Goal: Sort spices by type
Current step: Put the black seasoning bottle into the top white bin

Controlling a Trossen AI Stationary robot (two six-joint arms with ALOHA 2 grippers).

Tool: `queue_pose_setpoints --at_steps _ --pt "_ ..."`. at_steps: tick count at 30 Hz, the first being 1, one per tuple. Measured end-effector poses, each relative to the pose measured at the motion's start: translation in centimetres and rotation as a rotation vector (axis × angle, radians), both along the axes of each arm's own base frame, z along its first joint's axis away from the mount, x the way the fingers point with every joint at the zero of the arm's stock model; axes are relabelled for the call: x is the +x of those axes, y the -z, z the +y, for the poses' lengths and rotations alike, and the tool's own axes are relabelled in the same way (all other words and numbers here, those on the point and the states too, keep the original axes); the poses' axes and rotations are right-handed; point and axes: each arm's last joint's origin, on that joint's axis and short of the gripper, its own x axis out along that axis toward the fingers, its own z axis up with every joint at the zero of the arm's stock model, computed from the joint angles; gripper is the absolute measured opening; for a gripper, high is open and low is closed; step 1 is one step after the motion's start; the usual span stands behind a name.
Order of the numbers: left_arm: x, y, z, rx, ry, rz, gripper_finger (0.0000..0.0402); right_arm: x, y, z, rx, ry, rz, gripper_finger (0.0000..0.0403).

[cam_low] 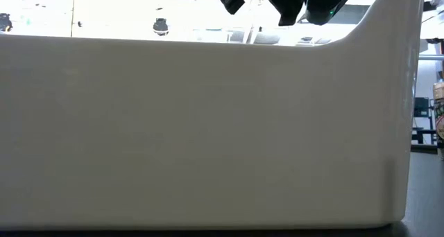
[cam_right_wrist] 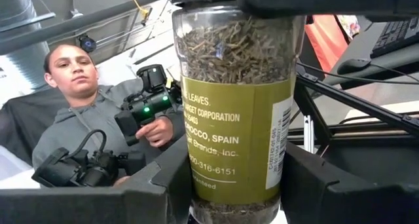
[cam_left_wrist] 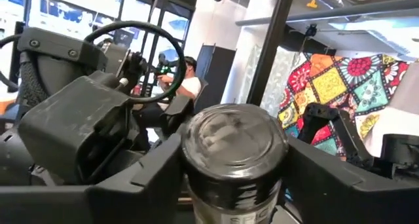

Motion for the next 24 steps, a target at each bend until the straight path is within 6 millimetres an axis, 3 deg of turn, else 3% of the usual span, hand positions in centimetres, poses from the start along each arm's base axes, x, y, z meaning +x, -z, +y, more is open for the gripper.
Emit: queue_pose_setpoints --at_steps 4,13,24 --pt "0.0 0.0 0.0 0.0 0.0 0.002 0.0198 0.0 0.0 0.0 -0.002 0.0 -0.002 0.0207" --pt "0.0 0.1 0.0 0.009 0.0 0.011 0.0212 0.1 0.2 0.0 0.004 -0.003 0.035 0.0238" --pt "0.1 0.4 0.1 0.01 -0.007 0.042 0.0214 0.1 0.9 -1.1 0.006 0.026 0.107 0.024"
